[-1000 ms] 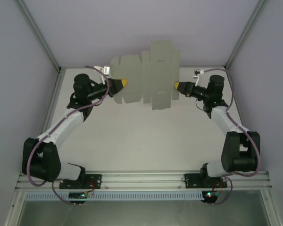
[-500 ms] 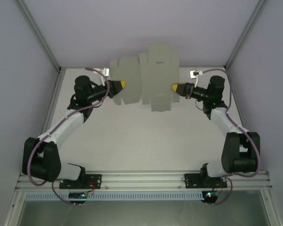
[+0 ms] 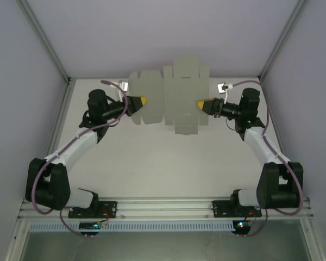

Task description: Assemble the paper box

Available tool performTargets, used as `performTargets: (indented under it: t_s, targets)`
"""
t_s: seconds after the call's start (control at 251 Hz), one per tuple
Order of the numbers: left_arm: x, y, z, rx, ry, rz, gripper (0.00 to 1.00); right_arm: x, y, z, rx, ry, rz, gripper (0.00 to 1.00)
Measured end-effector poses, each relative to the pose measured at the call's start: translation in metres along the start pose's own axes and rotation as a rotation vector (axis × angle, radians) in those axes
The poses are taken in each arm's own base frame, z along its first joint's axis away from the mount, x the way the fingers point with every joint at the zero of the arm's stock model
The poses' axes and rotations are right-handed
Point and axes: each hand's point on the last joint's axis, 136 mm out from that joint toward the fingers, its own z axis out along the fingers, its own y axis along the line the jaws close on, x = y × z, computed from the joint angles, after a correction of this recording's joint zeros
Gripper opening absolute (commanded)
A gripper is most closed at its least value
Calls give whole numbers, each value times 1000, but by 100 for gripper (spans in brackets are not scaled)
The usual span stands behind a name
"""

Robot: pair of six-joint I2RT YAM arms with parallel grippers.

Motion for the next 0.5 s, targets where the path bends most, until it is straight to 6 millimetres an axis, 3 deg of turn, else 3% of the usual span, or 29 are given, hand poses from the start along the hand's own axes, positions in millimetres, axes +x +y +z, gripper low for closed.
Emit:
performTargets:
  t_s: [0.172,0.343,0.403,0.499]
  targets:
    - [-2,5,-2,-16,-7,-5,0,5,-1,-2,18,15,1,23]
    - [-1,6,-2,-19,-6,-15,0,7,-3,0,41,28,-4,6]
    - [0,8,-3,-24,-8,-20,0,6,-6,3,81,39,-14,0]
    - [2,13,-3,-42,-12,-34,0,4,-13,11,212,75,-58,0]
